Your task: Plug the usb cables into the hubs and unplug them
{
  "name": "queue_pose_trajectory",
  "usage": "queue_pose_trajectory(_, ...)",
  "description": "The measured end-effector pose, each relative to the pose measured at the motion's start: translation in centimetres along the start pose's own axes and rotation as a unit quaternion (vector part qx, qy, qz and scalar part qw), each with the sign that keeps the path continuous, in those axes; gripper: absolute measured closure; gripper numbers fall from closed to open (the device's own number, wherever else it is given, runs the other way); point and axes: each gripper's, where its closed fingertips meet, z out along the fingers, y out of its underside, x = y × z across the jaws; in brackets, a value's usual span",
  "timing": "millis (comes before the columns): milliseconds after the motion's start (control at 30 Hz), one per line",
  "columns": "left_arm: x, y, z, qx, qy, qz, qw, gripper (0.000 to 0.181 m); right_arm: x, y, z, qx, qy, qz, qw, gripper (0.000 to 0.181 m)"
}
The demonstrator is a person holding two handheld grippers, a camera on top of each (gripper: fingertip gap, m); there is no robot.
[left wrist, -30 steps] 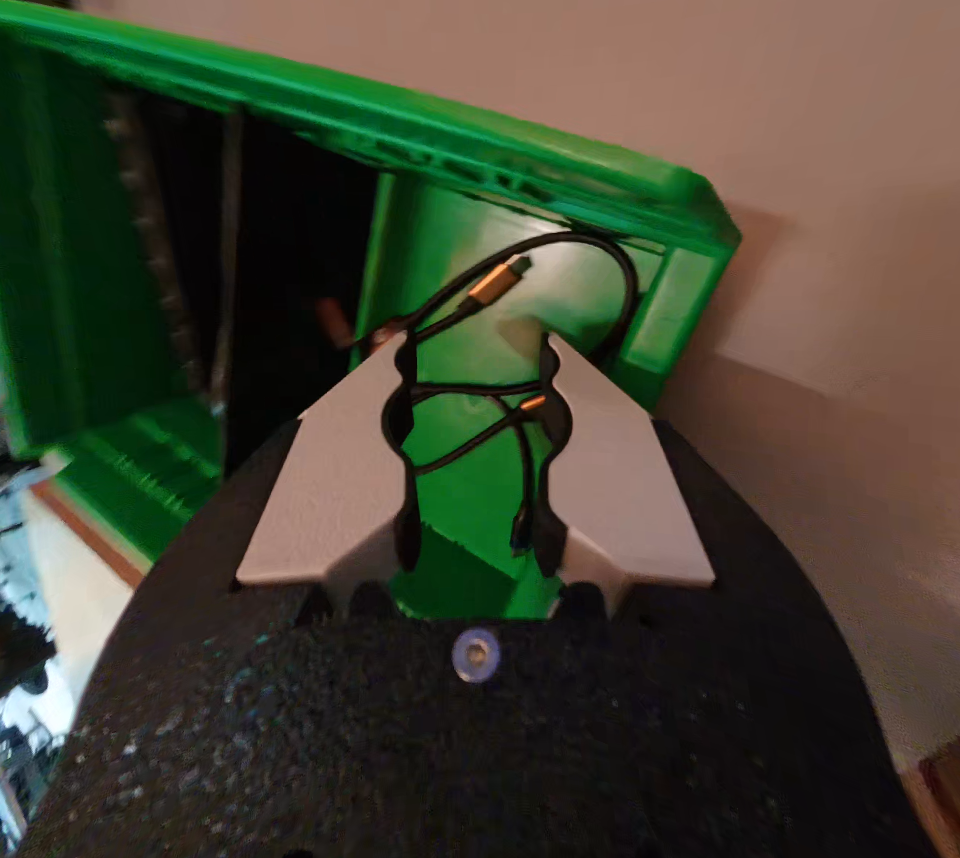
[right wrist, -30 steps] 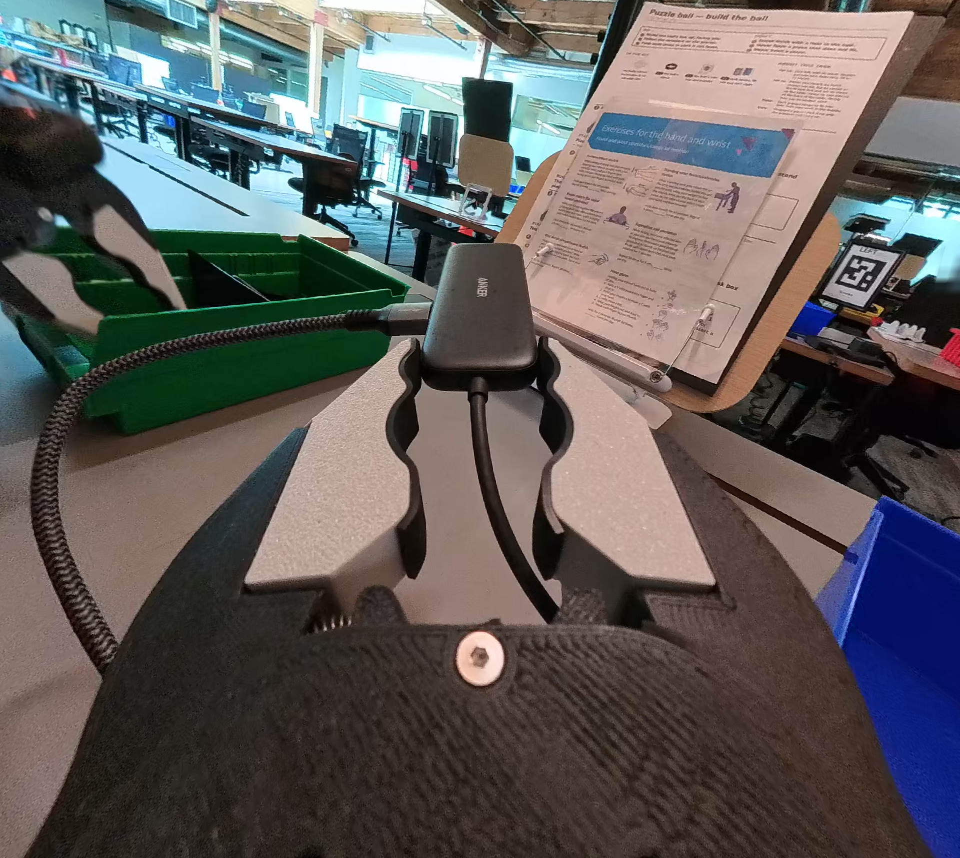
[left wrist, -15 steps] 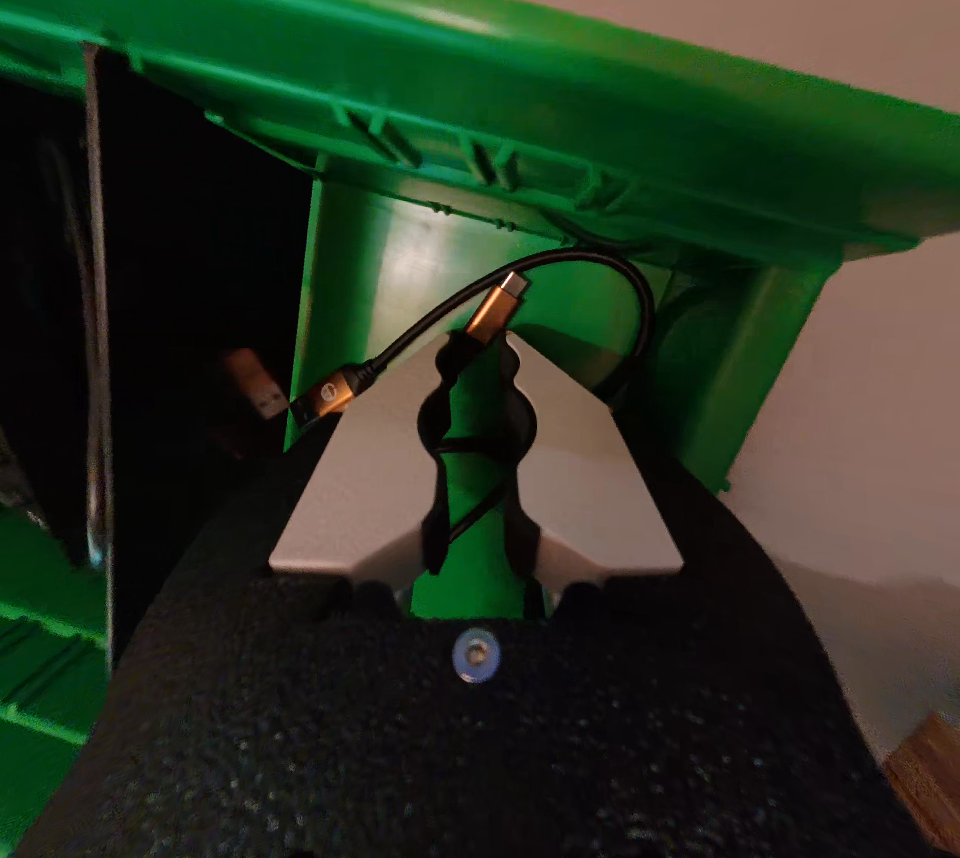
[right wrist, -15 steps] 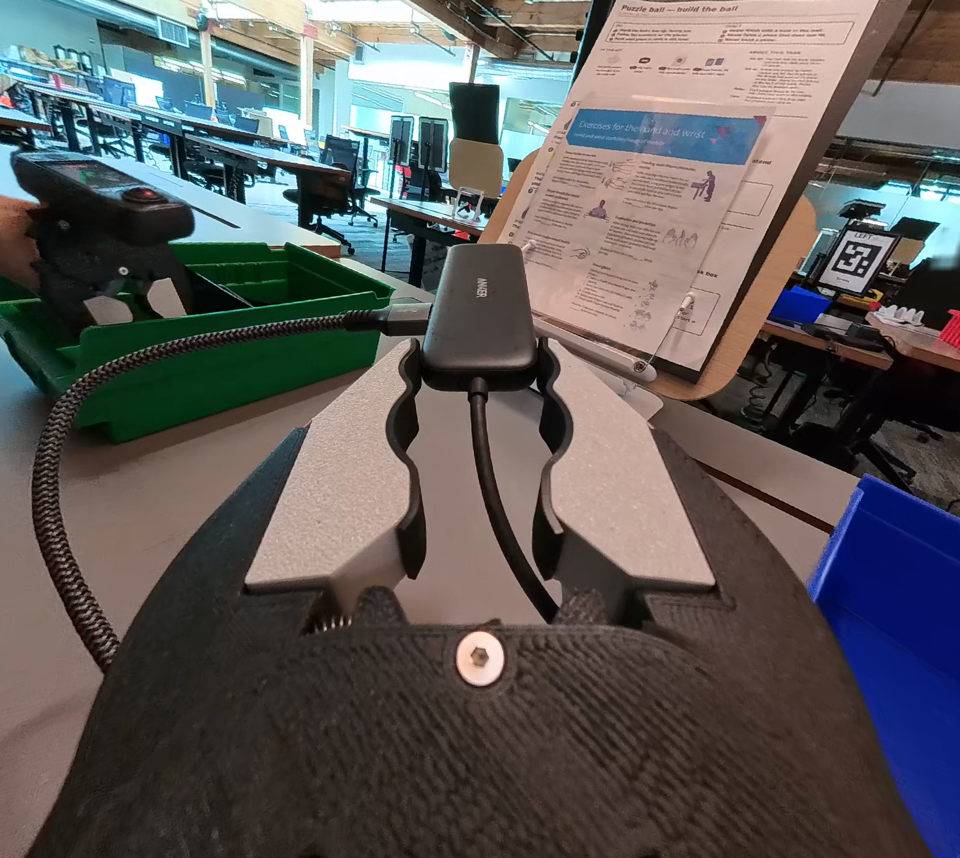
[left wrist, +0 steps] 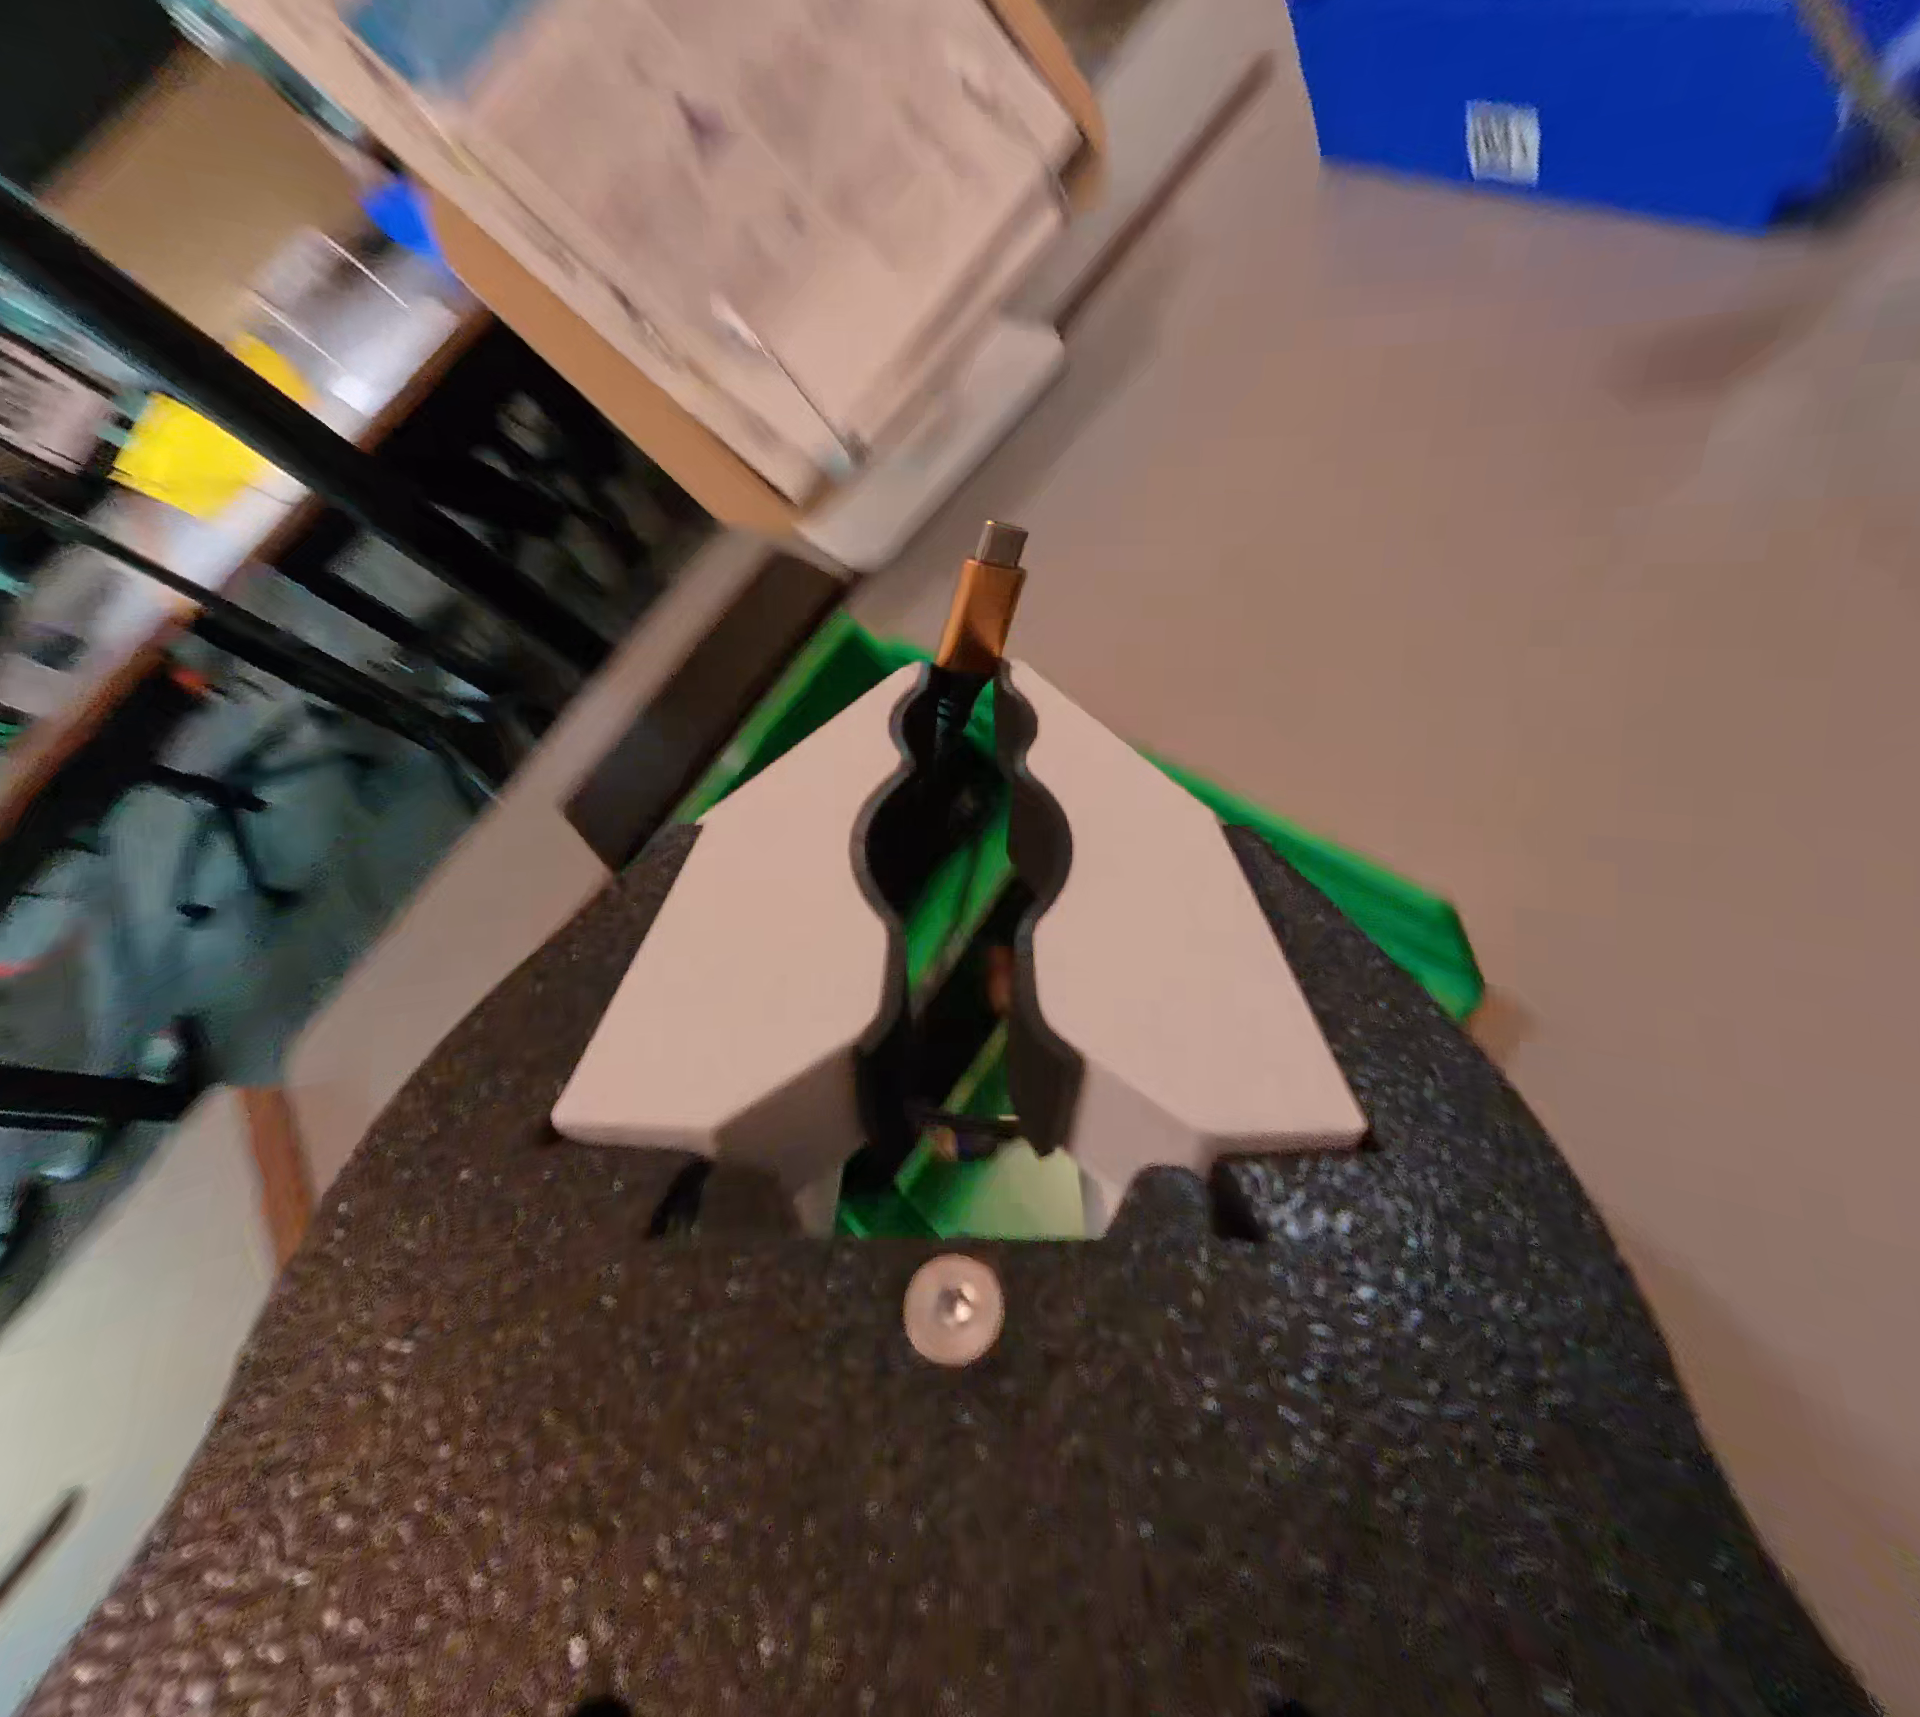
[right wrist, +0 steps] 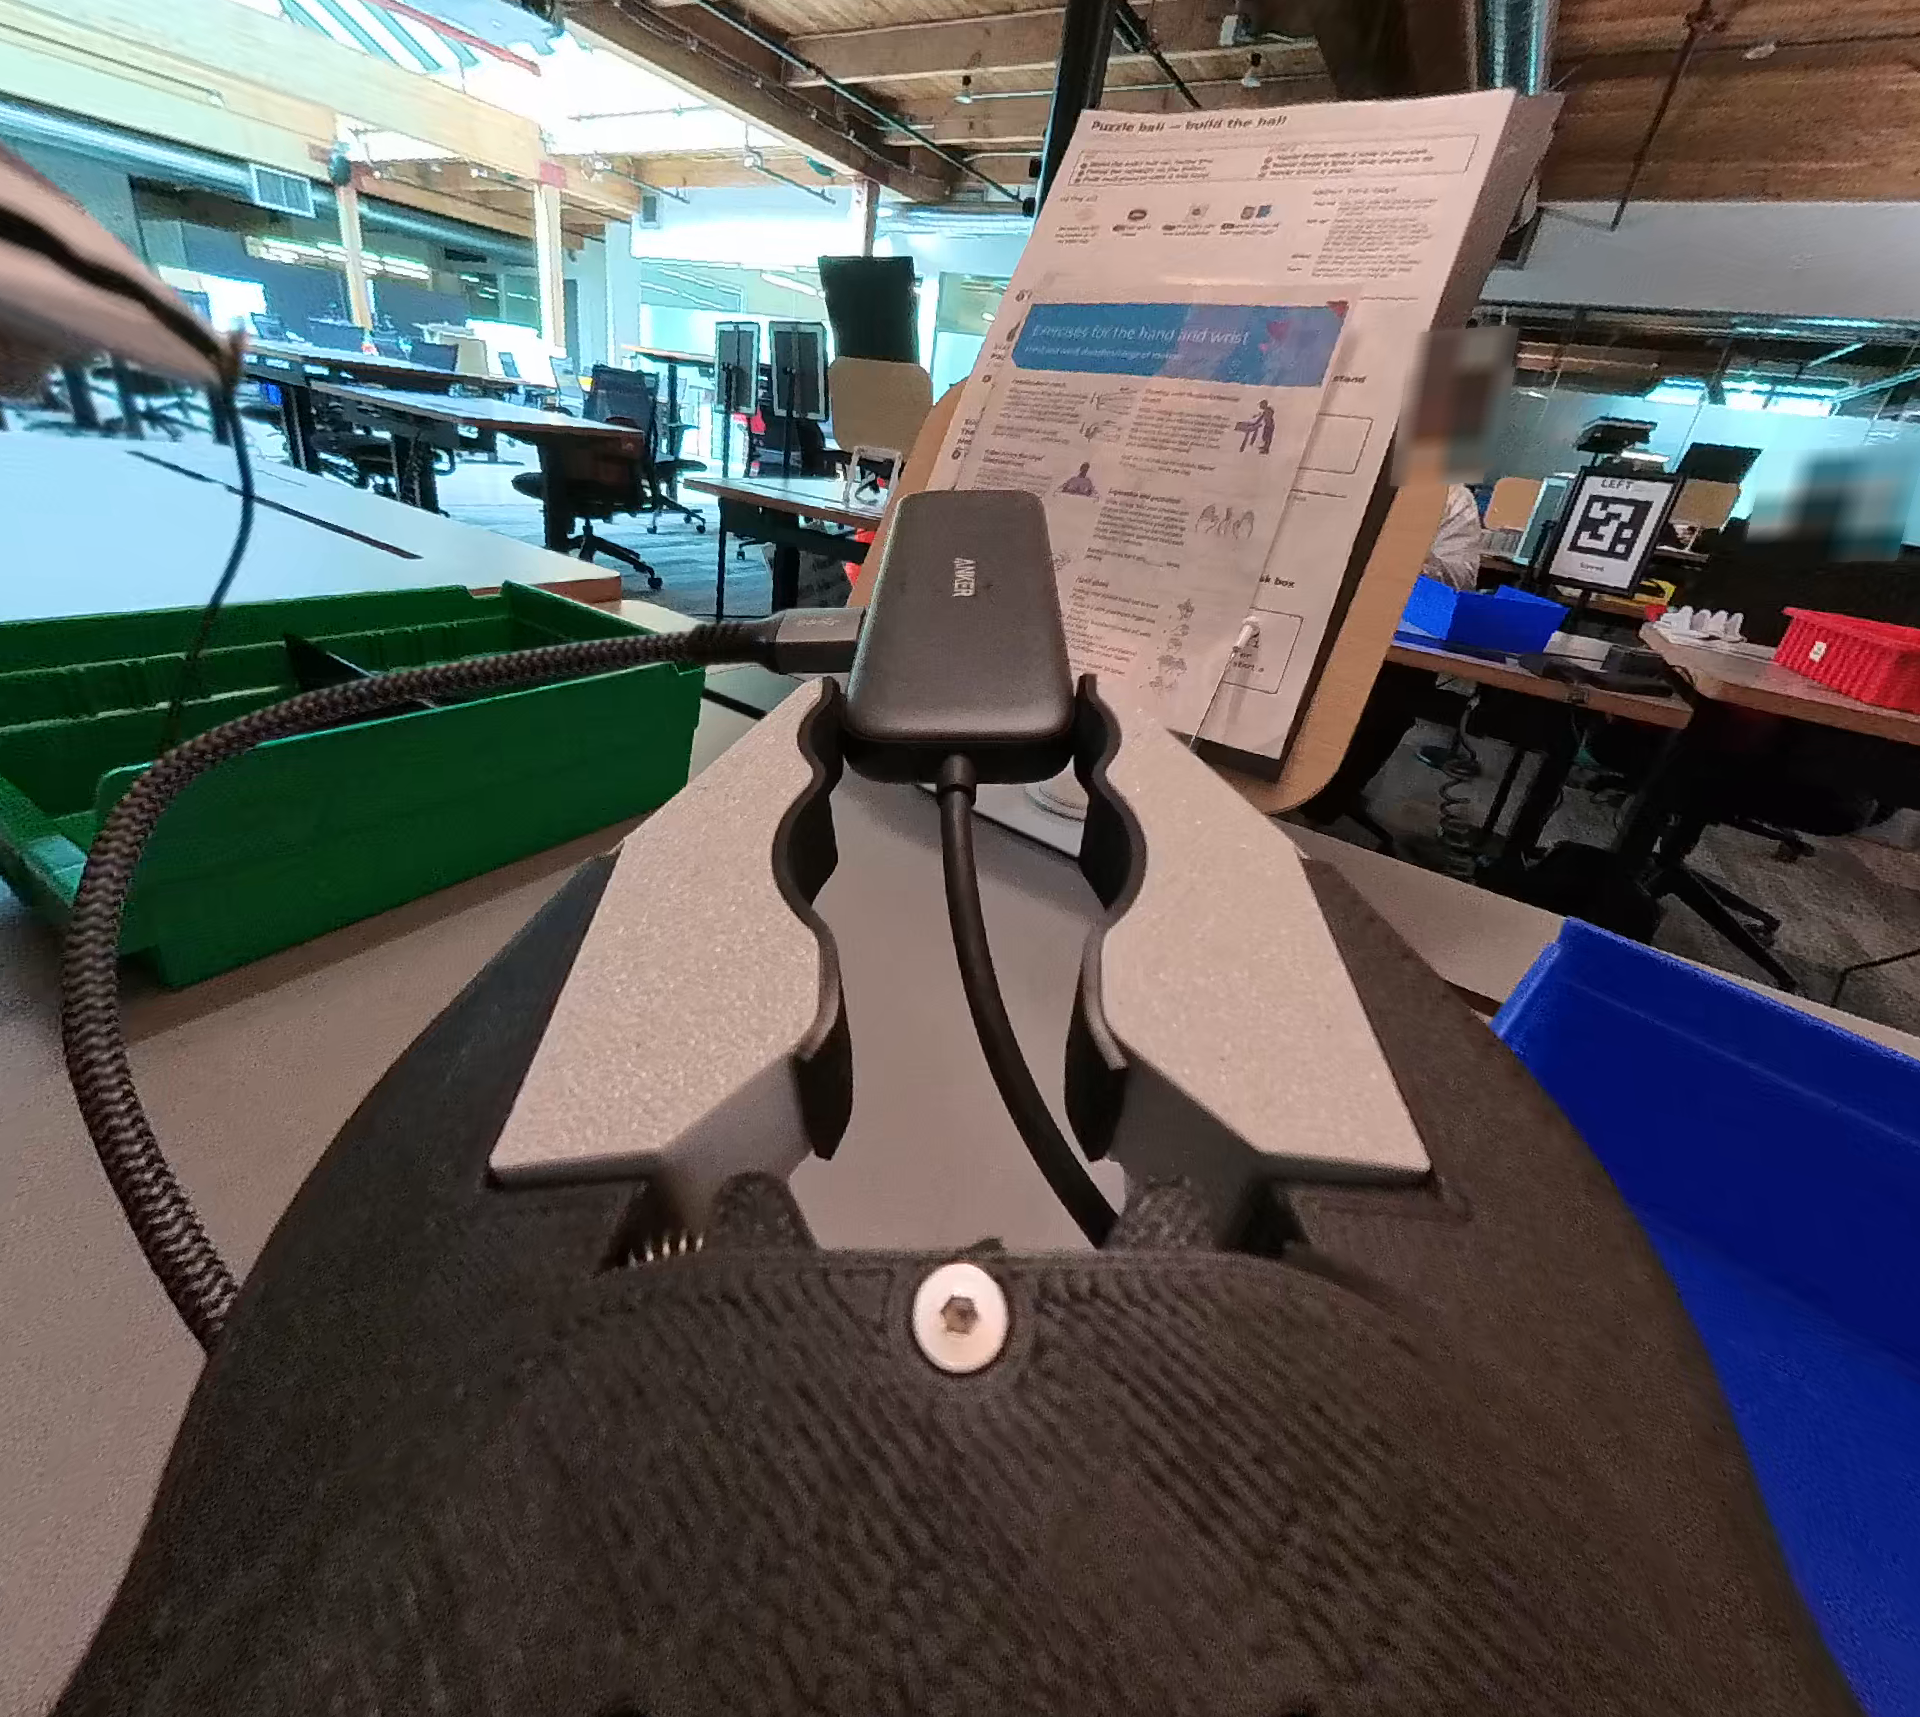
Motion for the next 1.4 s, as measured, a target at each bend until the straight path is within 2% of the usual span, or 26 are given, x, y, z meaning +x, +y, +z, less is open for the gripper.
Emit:
queue_pose_trajectory(33,-0.2,-2.4,-0.8,0.021,-0.02,0.014,0.999,0.173,0.1,-0.1,-0.1,0.002,0.001,0.0,1.0,0.137)
queue_pose_trajectory(133,0.9,-9.2,-2.3,0.076,-0.058,0.059,0.994,0.173,0.7,-0.6,-0.5,0.007,0.008,-0.001,1.0,0.137)
queue_pose_trajectory(200,2.9,-12.6,-2.3,0.097,-0.045,0.061,0.992,0.173,1.2,-0.9,-0.9,0.011,0.012,-0.002,1.0,0.137)
queue_pose_trajectory(300,6.5,-15.2,-0.5,0.105,-0.003,0.01,0.994,0.173,2.4,-1.4,-1.6,0.018,0.025,0.004,1.0,0.138)
queue_pose_trajectory(400,11.5,-15.8,2.6,0.123,0.079,-0.054,0.988,0.173,3.8,-2.0,-2.5,0.029,0.04,0.015,0.999,0.137)
queue_pose_trajectory(500,15.7,-13.9,6.8,0.103,0.138,-0.114,0.978,0.173,5.0,-2.5,-3.3,0.041,0.051,0.028,0.997,0.137)
queue_pose_trajectory(667,19.9,-6.7,15.1,-0.023,0.182,-0.203,0.962,0.173,5.9,-2.6,-3.9,0.049,0.056,0.042,0.996,0.137)
queue_pose_trajectory(767,20.2,-3.4,18.8,-0.071,0.15,-0.199,0.966,0.173,5.9,-2.3,-3.7,0.044,0.055,0.042,0.997,0.137)
queue_pose_trajectory(900,21.7,-0.1,21.5,-0.13,0.156,-0.159,0.966,0.175,5.9,-2.0,-3.5,0.038,0.054,0.038,0.997,0.138)
queue_pose_trajectory(1033,23.0,1.4,21.8,-0.139,0.183,-0.114,0.967,0.158,5.9,-1.9,-3.6,0.036,0.052,0.041,0.997,0.137)
queue_pose_trajectory(1100,23.6,1.1,21.1,-0.117,0.204,-0.08,0.969,0.15,6.0,-2.0,-3.6,0.037,0.052,0.042,0.997,0.137)
queue_pose_trajectory(1167,26.7,0.8,18.9,-0.088,0.304,-0.011,0.948,0.152,6.0,-2.0,-3.6,0.038,0.05,0.044,0.997,0.137)
queue_pose_trajectory(1233,29.4,2.2,16.7,-0.079,0.37,0.081,0.922,0.15,5.9,-2.0,-3.6,0.037,0.048,0.045,0.997,0.137)
queue_pose_trajectory(1333,30.9,4.6,16.3,-0.078,0.362,0.194,0.909,0.15,5.6,-1.8,-3.4,0.033,0.044,0.045,0.997,0.137)
queue_pose_trajectory(1400,31.4,4.8,16.7,-0.059,0.35,0.216,0.91,0.155,5.4,-1.7,-3.2,0.03,0.042,0.043,0.998,0.137)
